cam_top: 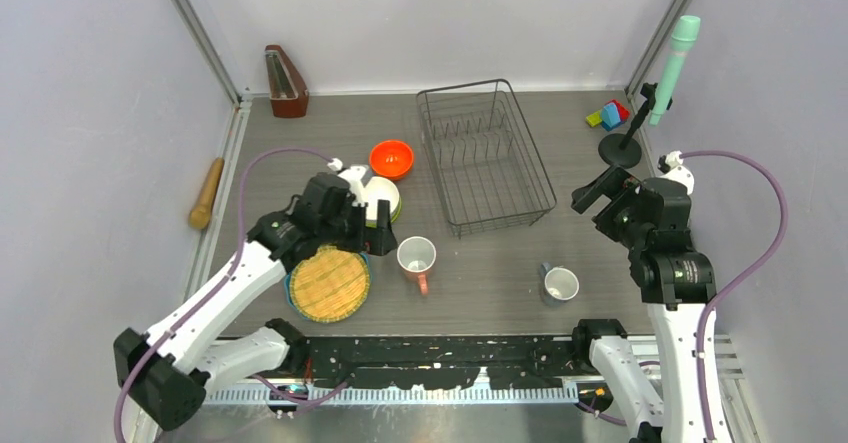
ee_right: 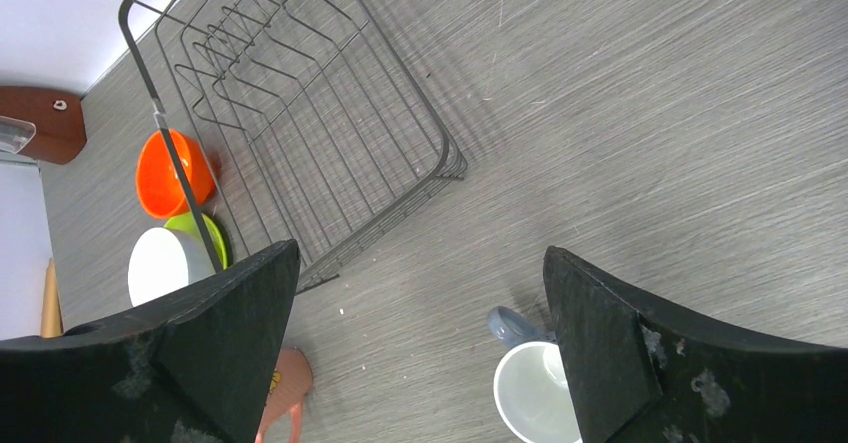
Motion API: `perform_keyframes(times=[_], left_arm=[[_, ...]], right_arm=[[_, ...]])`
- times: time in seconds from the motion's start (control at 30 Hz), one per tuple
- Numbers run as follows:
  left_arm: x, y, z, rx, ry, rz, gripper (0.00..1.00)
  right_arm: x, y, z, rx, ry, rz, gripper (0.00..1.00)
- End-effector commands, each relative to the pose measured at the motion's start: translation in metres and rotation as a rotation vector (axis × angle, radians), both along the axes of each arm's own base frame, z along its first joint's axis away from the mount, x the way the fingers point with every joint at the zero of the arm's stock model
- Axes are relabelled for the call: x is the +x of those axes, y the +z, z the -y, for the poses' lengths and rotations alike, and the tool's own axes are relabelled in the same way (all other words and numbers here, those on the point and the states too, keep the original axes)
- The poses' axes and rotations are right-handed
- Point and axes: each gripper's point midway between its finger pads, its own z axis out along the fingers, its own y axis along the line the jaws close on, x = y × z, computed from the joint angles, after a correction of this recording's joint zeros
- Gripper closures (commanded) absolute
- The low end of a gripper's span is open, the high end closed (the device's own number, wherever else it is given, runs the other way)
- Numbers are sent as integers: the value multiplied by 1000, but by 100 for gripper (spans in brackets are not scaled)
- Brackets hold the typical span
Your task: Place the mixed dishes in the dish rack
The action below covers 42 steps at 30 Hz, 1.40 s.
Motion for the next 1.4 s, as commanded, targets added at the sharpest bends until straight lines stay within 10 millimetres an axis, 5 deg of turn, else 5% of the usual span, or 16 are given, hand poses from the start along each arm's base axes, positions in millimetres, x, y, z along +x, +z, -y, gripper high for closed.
perform_keyframes(times=[0.0,0.37,0.63,0.9,0.93,1.0,1.03,1.2,1.37], left_arm=[[19,-1,18,37,17,54,2],[32,-34,58,51,-44,29,20],[23,-63,58,152,-47,-7,28],[10,-84,65,131,-84,-30,45],[9,-84,66,116,-87,-22,53],[9,-79,67,93,-94,-1,90],[10,-76,67,91,-95,10,99],[15,-52,55,129,-66,65,100],[22,1,44,27,18,215,100]], right_arm=[[12,9,-3,15,12,43,2],[11,1,-5,20,19,30,6],[10,2,-6,25,23,34,6],[10,-1,-10,47,34,27,7],[10,-1,-10,47,33,26,7],[9,-1,-10,48,34,27,7],[8,-1,-10,49,33,29,7],[7,1,-21,84,83,30,7],[11,4,-46,174,198,12,8]])
